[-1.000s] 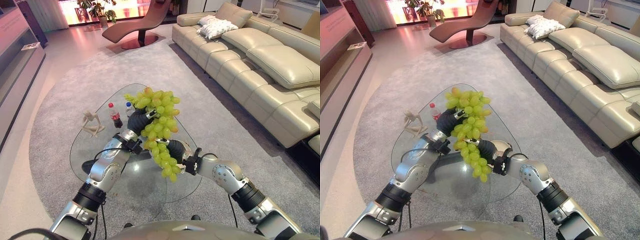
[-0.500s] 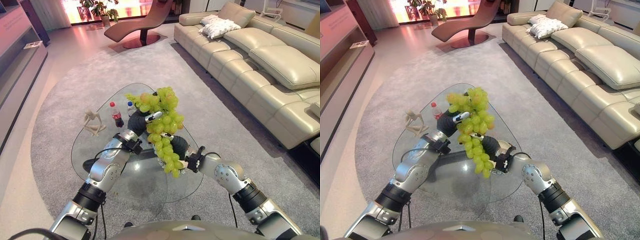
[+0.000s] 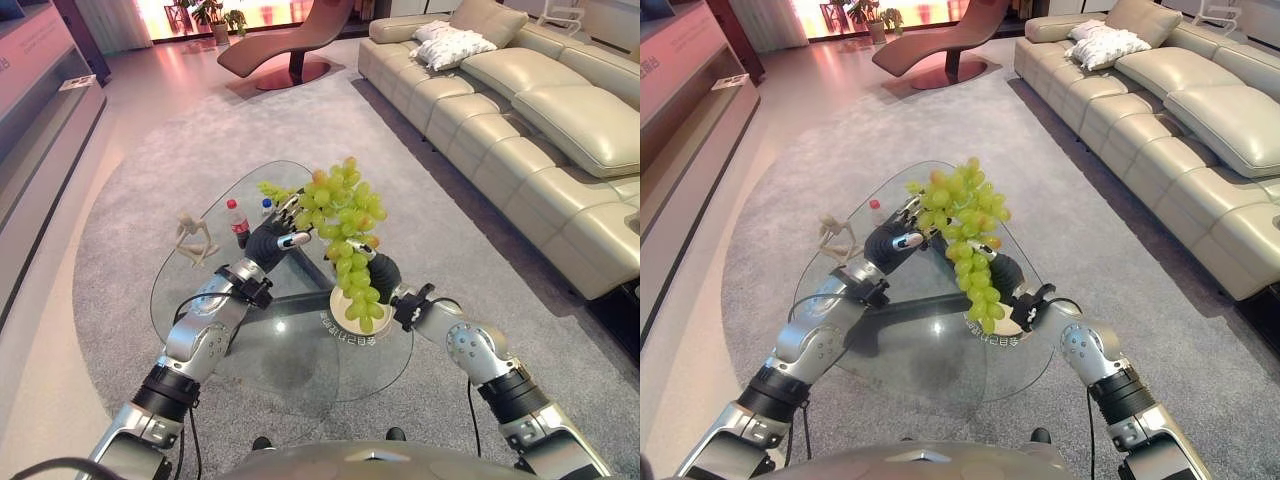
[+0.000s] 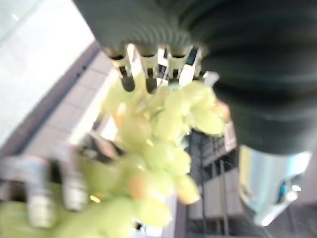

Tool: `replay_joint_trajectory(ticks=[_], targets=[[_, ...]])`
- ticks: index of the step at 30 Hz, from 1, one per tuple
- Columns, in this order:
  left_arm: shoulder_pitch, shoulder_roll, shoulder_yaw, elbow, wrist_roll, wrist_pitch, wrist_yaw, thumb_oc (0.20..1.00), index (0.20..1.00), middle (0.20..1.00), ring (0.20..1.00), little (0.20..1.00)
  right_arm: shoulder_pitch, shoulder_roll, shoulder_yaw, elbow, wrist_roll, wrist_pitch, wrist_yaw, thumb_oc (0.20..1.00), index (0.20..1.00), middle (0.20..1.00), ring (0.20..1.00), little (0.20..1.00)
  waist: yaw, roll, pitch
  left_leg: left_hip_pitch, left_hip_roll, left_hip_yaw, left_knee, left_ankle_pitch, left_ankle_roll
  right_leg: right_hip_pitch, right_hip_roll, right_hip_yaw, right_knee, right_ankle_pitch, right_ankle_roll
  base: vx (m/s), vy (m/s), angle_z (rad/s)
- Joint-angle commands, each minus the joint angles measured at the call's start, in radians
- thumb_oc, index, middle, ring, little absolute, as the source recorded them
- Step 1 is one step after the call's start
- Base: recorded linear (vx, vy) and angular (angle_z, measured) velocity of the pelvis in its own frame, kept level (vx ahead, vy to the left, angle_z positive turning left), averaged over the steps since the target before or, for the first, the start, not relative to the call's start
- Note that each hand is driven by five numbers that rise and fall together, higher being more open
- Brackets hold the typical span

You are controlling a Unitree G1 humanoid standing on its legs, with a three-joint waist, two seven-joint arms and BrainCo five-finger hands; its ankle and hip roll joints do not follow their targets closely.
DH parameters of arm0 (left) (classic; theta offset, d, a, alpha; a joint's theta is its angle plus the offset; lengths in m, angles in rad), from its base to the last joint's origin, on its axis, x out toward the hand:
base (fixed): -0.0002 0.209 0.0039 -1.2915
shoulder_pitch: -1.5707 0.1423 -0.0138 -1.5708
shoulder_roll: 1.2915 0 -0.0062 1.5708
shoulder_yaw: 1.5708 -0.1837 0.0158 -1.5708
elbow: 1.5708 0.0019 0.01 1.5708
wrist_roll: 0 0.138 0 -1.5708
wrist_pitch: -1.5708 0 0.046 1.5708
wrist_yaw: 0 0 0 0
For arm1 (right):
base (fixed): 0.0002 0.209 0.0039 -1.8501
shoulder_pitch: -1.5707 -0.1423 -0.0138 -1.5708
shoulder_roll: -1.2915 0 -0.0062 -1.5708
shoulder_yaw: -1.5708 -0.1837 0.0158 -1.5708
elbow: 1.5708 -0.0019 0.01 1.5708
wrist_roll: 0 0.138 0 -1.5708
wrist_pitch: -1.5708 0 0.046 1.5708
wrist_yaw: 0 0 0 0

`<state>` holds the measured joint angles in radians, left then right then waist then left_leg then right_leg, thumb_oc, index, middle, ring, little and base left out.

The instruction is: Pick up fruits into the plate

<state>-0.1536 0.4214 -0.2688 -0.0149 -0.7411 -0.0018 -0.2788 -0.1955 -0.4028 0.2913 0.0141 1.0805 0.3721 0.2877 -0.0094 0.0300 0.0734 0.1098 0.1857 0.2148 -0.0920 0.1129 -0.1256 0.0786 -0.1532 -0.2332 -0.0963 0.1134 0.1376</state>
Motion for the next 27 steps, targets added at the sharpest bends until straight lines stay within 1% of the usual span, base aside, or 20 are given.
replay_joint_trajectory(ticks=[1,2,6,9,12,13,14,18,19,21,24,25,26,27], targets=[[-0.019,0.065,0.05,0.033,0.074,-0.025,0.005,1.0,1.0,1.0,1.0,1.0,-0.031,0.029,-0.085,-0.094,0.025,-0.091,0.014,0.2,0.2,0.2,0.2,0.2,0.009,-0.045,0.005,0.004,-0.017,-0.006,0.04,-0.082,0.03,0.052,-0.034,-0.048,0.076,-0.095,-0.01,0.0,0.0,0.0],[-0.006,0.067,0.058,0.051,0.111,-0.023,0.016,1.0,1.0,1.0,1.0,1.0,-0.024,0.023,-0.095,-0.086,0.013,-0.097,0.012,0.2,0.2,0.2,0.2,0.2,0.011,-0.045,0.008,0.001,-0.018,-0.008,0.041,-0.082,0.031,0.05,-0.033,-0.048,0.076,-0.096,-0.01,0.0,0.0,0.0],[0.038,0.065,0.073,0.112,0.173,-0.013,0.042,1.0,1.0,1.0,1.0,1.0,-0.008,0.012,-0.125,-0.065,-0.004,-0.114,-0.005,0.2,0.2,0.2,0.2,0.2,0.016,-0.045,0.018,-0.008,-0.02,-0.011,0.043,-0.082,0.032,0.043,-0.032,-0.05,0.078,-0.098,-0.011,0.0,0.006,0.02],[0.077,0.056,0.089,0.195,0.208,-0.026,0.075,1.0,1.0,1.0,1.0,1.0,-0.002,-0.001,-0.152,-0.041,-0.021,-0.127,-0.021,0.2,0.2,0.2,0.2,0.2,0.021,-0.046,0.031,-0.019,-0.022,-0.014,0.044,-0.082,0.034,0.034,-0.032,-0.052,0.077,-0.098,-0.012,-0.03,0.004,0.04],[0.098,0.04,0.095,0.261,0.227,-0.032,0.11,1.0,1.0,1.0,1.0,1.0,0.002,-0.009,-0.163,-0.012,-0.069,-0.149,-0.02,0.2,0.2,0.2,0.2,0.2,0.024,-0.048,0.039,-0.023,-0.024,-0.018,0.045,-0.083,0.035,0.031,-0.032,-0.052,0.076,-0.098,-0.012,-0.02,-0.005,0.08],[0.118,0.023,0.104,0.332,0.259,-0.038,0.147,1.0,1.0,1.0,1.0,1.0,0.007,-0.012,-0.17,0.006,-0.114,-0.161,-0.033,0.2,0.2,0.2,0.2,0.2,0.026,-0.052,0.047,-0.025,-0.026,-0.018,0.044,-0.085,0.036,0.029,-0.031,-0.054,0.075,-0.098,-0.013,-0.01,-0.008,0.04],[0.122,0.021,0.106,0.349,0.258,-0.046,0.15,1.0,1.0,1.0,1.0,1.0,0.007,-0.016,-0.172,0.012,-0.119,-0.164,-0.031,0.2,0.2,0.2,0.2,0.2,0.027,-0.052,0.048,-0.026,-0.026,-0.018,0.045,-0.085,0.036,0.028,-0.032,-0.054,0.075,-0.098,-0.013,-0.02,-0.013,0.05],[0.156,-0.025,0.129,0.55,0.294,-0.07,0.252,1.0,1.0,1.0,1.0,1.0,0.017,-0.018,-0.188,0.079,-0.174,-0.168,-0.033,0.2,0.2,0.2,0.2,0.2,0.029,-0.062,0.06,-0.032,-0.03,-0.019,0.045,-0.086,0.037,0.022,-0.029,-0.054,0.075,-0.097,-0.013,-0.01,-0.008,0.02],[0.157,-0.041,0.139,0.613,0.318,-0.077,0.287,1.0,1.0,1.0,1.0,1.0,0.016,-0.013,-0.186,0.101,-0.209,-0.176,-0.046,0.2,0.2,0.2,0.2,0.2,0.031,-0.064,0.066,-0.038,-0.031,-0.021,0.049,-0.086,0.038,0.017,-0.028,-0.054,0.078,-0.099,-0.014,-0.03,-0.022,0.05],[0.156,-0.061,0.154,0.694,0.35,-0.087,0.318,1.0,1.0,1.0,1.0,1.0,0.01,-0.017,-0.181,0.134,-0.218,-0.179,-0.067,0.2,0.2,0.2,0.2,0.2,0.034,-0.068,0.077,-0.05,-0.032,-0.025,0.054,-0.086,0.038,0.007,-0.027,-0.052,0.082,-0.098,-0.014,-0.06,-0.025,0.0],[0.148,-0.082,0.169,0.808,0.429,-0.096,0.379,1.0,1.0,1.0,1.0,1.0,0.0,-0.015,-0.174,0.199,-0.26,-0.202,-0.087,0.2,0.2,0.2,0.2,0.2,0.04,-0.071,0.098,-0.066,-0.034,-0.032,0.06,-0.086,0.038,-0.006,-0.023,-0.051,0.087,-0.101,-0.017,-0.09,-0.025,0.0],[0.133,-0.08,0.167,0.879,0.506,-0.069,0.421,1.0,1.0,1.0,1.0,1.0,-0.014,-0.015,-0.164,0.24,-0.288,-0.211,-0.103,0.2,0.2,0.2,0.2,0.2,0.043,-0.073,0.113,-0.079,-0.038,-0.039,0.061,-0.084,0.039,-0.015,-0.021,-0.05,0.09,-0.103,-0.018,-0.16,-0.03,0.03],[0.115,-0.073,0.155,0.93,0.589,-0.052,0.441,1.0,1.0,1.0,1.0,1.0,-0.026,-0.02,-0.155,0.272,-0.302,-0.216,-0.115,0.2,0.2,0.2,0.2,0.2,0.045,-0.075,0.123,-0.088,-0.04,-0.044,0.059,-0.082,0.039,-0.023,-0.02,-0.049,0.092,-0.103,-0.018,-0.19,-0.03,0.0],[0.096,-0.07,0.135,0.982,0.655,-0.047,0.463,1.0,1.0,1.0,1.0,1.0,-0.043,-0.026,-0.145,0.314,-0.315,-0.23,-0.126,0.2,0.2,0.2,0.2,0.2,0.047,-0.076,0.135,-0.098,-0.042,-0.05,0.058,-0.079,0.038,-0.031,-0.019,-0.05,0.095,-0.104,-0.019,-0.16,-0.025,0.04]])
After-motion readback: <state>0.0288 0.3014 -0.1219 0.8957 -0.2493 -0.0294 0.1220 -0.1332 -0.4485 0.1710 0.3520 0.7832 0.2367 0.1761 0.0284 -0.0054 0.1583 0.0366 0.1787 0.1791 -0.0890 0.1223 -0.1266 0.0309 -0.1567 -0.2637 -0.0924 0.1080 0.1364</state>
